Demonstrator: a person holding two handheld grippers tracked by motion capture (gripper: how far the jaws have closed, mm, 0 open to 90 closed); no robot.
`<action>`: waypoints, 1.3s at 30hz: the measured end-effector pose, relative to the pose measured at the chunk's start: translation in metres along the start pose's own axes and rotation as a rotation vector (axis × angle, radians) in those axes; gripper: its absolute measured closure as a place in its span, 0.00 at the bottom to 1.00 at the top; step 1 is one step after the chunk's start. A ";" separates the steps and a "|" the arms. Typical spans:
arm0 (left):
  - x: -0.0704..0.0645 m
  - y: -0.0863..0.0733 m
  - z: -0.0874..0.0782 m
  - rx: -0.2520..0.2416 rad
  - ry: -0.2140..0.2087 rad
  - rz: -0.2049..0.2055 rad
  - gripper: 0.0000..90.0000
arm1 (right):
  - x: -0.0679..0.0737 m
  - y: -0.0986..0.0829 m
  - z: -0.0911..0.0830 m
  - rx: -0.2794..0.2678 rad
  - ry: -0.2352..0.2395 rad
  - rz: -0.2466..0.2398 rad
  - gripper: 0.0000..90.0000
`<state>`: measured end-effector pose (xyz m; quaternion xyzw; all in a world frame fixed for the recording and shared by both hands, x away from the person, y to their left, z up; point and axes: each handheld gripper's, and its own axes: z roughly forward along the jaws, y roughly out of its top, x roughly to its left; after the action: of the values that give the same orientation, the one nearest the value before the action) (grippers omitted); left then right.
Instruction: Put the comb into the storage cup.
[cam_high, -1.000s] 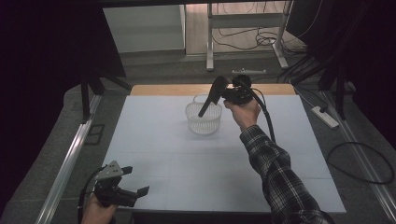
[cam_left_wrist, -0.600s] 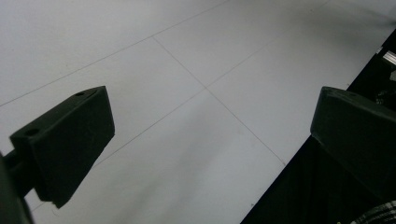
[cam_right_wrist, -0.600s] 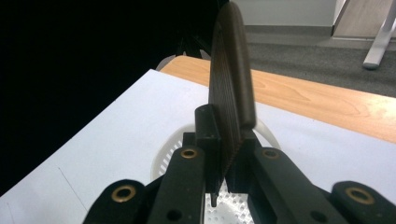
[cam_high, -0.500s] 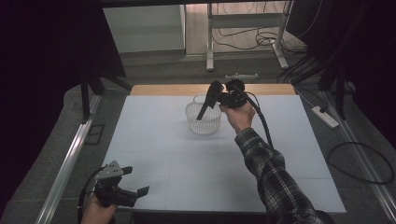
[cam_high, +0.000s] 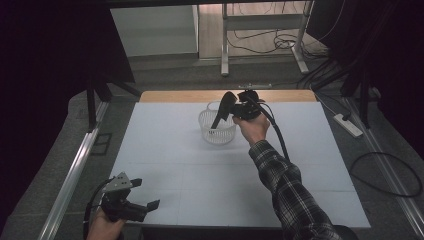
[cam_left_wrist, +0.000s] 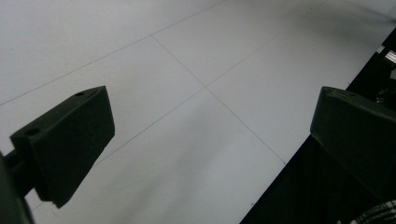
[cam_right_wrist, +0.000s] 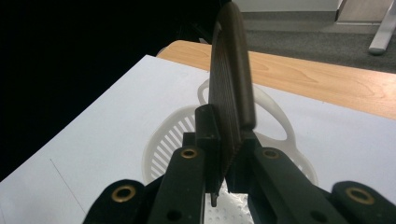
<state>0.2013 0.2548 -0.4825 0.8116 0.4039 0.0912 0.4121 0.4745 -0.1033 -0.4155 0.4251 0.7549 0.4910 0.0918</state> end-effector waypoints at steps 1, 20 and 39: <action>0.000 0.000 0.000 0.001 0.000 0.002 0.00 | 0.000 -0.001 0.001 0.004 0.000 0.000 0.96; 0.000 0.000 0.001 0.009 0.002 0.005 0.00 | -0.004 -0.008 0.009 -0.006 0.039 0.056 0.95; 0.000 0.001 0.001 0.015 0.003 0.004 0.00 | -0.015 -0.013 0.010 0.038 -0.082 0.028 0.70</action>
<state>0.2021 0.2535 -0.4829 0.8153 0.4038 0.0903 0.4051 0.4824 -0.1099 -0.4355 0.4570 0.7537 0.4598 0.1077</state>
